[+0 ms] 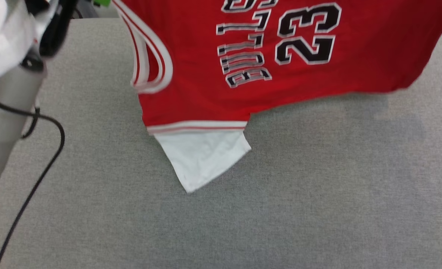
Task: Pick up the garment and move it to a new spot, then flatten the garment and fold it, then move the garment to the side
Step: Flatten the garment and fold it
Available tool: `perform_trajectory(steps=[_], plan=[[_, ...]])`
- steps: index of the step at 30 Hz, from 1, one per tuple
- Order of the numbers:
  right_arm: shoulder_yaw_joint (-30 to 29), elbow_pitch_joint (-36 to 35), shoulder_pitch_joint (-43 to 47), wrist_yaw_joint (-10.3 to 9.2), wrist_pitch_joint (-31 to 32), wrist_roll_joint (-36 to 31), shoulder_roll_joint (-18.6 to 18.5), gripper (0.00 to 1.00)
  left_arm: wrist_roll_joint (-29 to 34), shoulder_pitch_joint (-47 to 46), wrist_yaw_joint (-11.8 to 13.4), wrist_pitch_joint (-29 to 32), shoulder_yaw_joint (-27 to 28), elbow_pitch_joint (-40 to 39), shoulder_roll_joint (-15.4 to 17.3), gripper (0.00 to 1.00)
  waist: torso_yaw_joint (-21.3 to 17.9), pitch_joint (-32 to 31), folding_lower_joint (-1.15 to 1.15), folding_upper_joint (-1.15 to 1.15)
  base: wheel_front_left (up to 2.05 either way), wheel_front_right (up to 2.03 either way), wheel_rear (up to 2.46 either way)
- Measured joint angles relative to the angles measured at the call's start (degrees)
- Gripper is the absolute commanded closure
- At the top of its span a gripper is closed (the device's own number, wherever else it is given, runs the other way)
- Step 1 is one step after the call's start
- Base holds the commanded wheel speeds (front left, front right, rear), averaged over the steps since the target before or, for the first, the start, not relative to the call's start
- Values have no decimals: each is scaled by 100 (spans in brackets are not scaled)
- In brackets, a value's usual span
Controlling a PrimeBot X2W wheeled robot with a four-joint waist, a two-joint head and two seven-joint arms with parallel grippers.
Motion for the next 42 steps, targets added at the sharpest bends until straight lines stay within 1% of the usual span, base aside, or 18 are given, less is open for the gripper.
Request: perform_trajectory(steps=[5, 9, 15, 21, 26, 32, 37, 42], plan=[[-10, 456, -1219, 0, 49, -447, 180, 100, 181, -1266, -233, -34, 44, 753, -252, 100, -43, 498, 0, 0, 0, 0, 0], [64, 943, -2109, 0, -54, -708, 357, 100, 316, -2165, -381, -111, 67, 1394, -370, 100, -72, 862, 0, 0, 0, 0, 0], [199, 1759, -3333, 0, -454, -947, 605, 100, 543, -3417, -534, -269, 37, 2137, -499, 100, -125, 1359, 1, 0, 0, 0, 0], [315, 2455, -4098, 0, -905, -1033, 779, 100, 556, -4282, -611, -422, -11, 2666, -660, 100, -180, 1697, 1, 0, 0, 0, 0], [608, 2916, -4271, 0, -1154, -1010, 870, 100, 537, -4449, -646, -536, -121, 3020, -734, 100, -217, 1901, 1, 0, 0, 0, 0], [1062, 3308, -4247, 0, -1429, -702, 971, 100, 485, -4352, -669, -717, -321, 3371, -730, 100, -226, 2157, 1, 0, 0, 0, 0], [1426, 3580, -3863, 0, -1685, -400, 1043, 100, 416, -3798, -686, -825, -435, 3519, -721, 100, -198, 2185, 2, 0, 0, 0, 0], [1811, 3640, -3366, 0, -1916, -47, 1123, 100, 276, -3151, -686, -900, -439, 3487, -595, 100, -193, 2007, 1, 0, 0, 0, 0]])
